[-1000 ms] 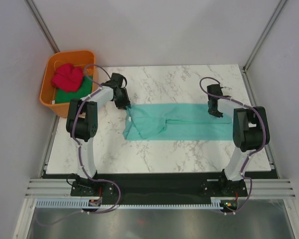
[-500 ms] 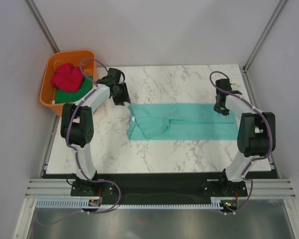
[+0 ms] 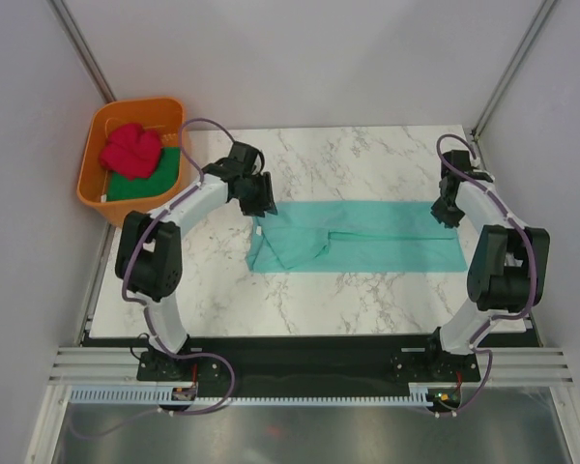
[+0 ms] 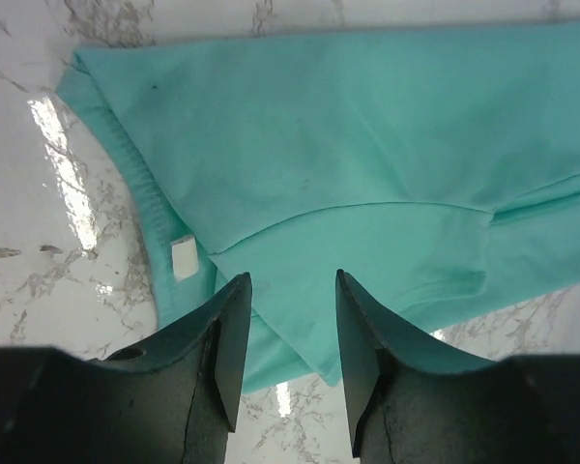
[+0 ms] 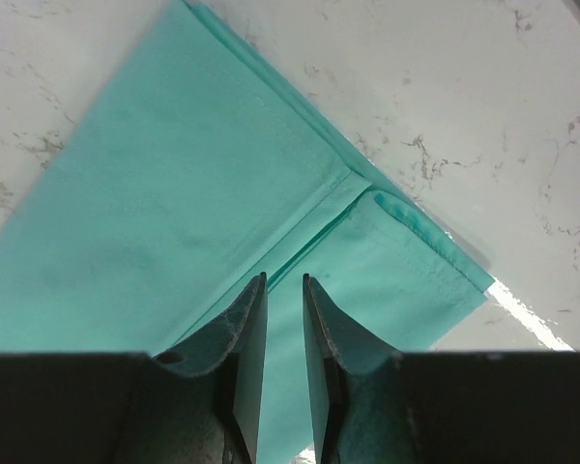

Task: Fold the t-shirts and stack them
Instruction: Fold the tshirt

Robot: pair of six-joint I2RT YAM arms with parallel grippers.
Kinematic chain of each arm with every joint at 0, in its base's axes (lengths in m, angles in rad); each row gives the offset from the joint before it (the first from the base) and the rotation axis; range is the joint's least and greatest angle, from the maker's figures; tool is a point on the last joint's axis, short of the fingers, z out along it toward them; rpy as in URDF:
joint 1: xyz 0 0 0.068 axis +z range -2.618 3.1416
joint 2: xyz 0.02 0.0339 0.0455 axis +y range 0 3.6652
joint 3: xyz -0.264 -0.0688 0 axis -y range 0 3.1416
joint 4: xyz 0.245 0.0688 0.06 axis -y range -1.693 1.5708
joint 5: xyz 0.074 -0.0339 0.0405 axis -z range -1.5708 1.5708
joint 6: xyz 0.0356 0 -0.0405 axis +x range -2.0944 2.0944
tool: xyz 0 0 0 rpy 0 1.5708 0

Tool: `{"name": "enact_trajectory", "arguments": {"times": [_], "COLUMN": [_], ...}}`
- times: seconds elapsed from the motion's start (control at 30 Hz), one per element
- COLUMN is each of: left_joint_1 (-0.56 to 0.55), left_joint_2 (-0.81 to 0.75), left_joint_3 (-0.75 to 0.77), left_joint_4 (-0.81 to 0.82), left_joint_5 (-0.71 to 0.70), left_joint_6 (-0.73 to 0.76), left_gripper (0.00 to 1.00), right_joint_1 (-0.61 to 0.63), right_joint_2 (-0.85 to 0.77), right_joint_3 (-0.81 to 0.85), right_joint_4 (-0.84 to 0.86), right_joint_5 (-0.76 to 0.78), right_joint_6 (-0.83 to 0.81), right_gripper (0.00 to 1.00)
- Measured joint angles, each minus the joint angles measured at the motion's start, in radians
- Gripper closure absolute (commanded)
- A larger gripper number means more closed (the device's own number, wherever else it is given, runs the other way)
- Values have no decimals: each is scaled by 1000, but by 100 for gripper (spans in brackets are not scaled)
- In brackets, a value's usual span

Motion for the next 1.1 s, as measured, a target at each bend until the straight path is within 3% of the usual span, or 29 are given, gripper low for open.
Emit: {"name": "enact_trajectory", "arguments": {"times": [0.2,0.57,0.8,0.9,1.03,1.1], "left_joint_1": [-11,-5,-5,-5,-4,-4], "left_joint_2": [115,185,206,208,216,219], "left_joint_3": [-7,-4,-4,-3,12,23], "left_joint_4": [-8,-8,-7,-7,-8,-10], "left_joint_5": [-7,-82,-127,-136,-136,-135], "left_joint_6": [-4,-15,-19,-19,-19,-19], "left_gripper": [53,53,54,54,54,51], "right_joint_1": [-29,-70,-85,-95,-102,-102], "right_joint_2": [63,151,187,187,187,186], "right_joint_3": [0,0,0,0,-4,-5], "right_joint_4": [-8,-4,22,40,60,65], "right_joint_5": [-3,3,31,33,35,33], "right_joint_6": [19,37,48,48,43,36], "right_gripper": [70,73,93,96,93,84]}}
